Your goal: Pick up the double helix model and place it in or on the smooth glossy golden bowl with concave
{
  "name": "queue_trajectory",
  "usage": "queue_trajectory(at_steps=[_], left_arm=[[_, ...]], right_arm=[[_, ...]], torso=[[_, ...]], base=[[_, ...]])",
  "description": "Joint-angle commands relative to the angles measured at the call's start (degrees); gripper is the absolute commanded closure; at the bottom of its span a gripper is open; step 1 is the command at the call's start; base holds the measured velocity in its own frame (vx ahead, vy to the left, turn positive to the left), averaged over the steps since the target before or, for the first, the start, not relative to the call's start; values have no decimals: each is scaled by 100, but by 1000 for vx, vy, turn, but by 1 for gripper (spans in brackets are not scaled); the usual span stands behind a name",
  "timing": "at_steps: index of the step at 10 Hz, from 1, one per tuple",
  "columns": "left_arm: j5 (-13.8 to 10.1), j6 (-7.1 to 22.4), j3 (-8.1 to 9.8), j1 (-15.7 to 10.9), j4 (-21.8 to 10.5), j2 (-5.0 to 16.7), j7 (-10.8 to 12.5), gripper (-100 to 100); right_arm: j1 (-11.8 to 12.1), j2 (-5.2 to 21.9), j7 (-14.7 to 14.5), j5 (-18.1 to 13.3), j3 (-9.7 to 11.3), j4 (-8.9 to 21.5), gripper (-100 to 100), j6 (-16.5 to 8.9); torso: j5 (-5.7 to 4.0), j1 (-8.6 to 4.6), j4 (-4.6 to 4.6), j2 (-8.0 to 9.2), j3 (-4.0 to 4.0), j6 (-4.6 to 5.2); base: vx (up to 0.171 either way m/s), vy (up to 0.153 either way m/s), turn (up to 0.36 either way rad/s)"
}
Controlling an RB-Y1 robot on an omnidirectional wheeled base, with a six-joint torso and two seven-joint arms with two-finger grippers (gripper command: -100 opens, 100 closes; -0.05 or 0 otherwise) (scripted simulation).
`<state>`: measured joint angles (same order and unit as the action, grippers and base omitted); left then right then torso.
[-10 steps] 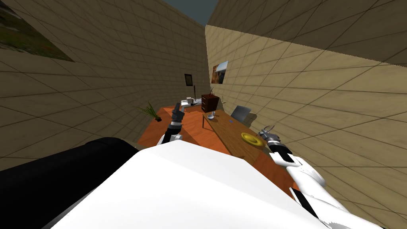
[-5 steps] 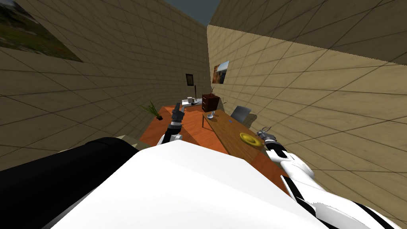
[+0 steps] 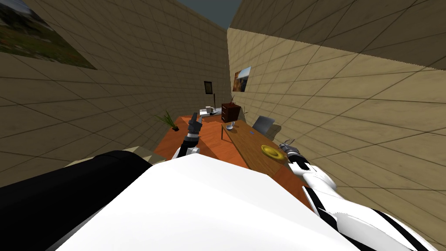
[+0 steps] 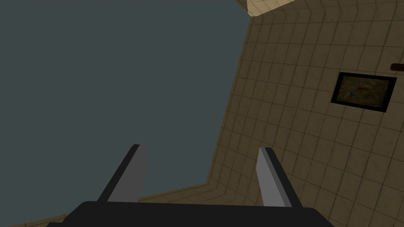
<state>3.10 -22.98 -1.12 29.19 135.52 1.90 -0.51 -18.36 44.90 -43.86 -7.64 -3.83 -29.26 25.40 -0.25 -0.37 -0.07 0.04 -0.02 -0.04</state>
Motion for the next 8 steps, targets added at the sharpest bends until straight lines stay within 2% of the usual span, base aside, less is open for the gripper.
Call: queue_trajectory(at_steps=[1, 4, 5, 6, 8], left_arm=[[0, 0, 0, 0, 0, 0, 0, 0], [0, 0, 0, 0, 0, 0, 0, 0], [0, 0, 0, 0, 0, 0, 0, 0], [0, 0, 0, 0, 0, 0, 0, 0], [0, 0, 0, 0, 0, 0, 0, 0]], right_arm=[[-206, -51, 123, -50, 73, 286, 100, -18], [-494, -112, 321, -129, 192, 673, 100, -63], [-414, -106, 257, -109, 158, 568, 100, -43], [-420, -109, 272, -112, 163, 573, -100, -53], [-419, -108, 271, -112, 162, 573, -100, -52]], torso=[[0, 0, 0, 0, 0, 0], [-5, -13, -1, -2, -1, 3], [-5, -14, -1, -4, -2, 5], [-3, -3, -1, -4, -2, 8], [1, 9, -1, -5, -2, 8]], base=[[-23, -65, 37], [-16, -66, 30], [-5, -30, 14], [0, -6, 0], [0, 0, 0]])
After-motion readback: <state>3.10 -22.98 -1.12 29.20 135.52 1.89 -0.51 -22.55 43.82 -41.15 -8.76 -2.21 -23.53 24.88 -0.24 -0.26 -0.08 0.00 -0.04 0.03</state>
